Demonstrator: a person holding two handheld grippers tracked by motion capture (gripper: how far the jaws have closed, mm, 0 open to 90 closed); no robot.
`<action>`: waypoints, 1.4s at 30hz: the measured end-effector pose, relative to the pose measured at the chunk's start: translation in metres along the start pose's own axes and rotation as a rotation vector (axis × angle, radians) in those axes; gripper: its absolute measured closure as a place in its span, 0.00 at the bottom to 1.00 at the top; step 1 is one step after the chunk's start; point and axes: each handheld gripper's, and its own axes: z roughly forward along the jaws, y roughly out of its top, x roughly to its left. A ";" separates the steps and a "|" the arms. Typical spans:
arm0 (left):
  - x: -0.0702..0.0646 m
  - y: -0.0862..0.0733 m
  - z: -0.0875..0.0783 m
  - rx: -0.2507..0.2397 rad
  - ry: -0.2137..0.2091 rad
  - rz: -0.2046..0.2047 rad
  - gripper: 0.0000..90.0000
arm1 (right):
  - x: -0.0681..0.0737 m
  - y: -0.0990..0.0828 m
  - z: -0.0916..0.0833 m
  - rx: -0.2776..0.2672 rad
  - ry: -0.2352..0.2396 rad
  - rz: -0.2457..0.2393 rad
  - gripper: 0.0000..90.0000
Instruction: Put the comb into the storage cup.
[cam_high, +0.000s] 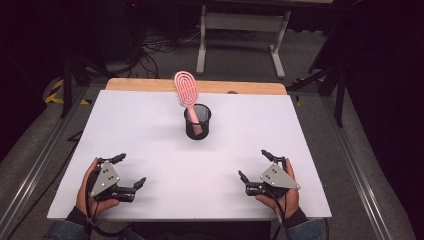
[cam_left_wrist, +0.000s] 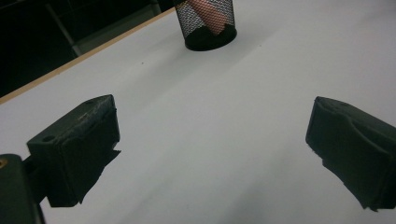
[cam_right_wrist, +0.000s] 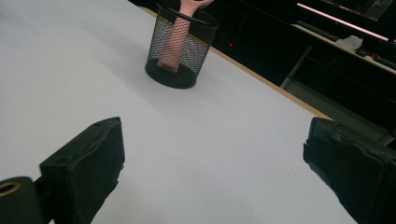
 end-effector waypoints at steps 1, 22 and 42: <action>0.000 0.000 0.001 0.002 0.001 0.004 0.04 | 0.000 0.000 0.000 0.000 0.000 0.001 0.06; 0.001 0.002 0.002 -0.009 -0.006 0.009 0.05 | 0.001 0.001 -0.001 0.002 -0.001 -0.007 0.06; 0.001 0.004 0.010 -0.003 -0.016 -0.005 0.05 | -0.001 -0.002 0.001 0.015 0.001 0.005 0.06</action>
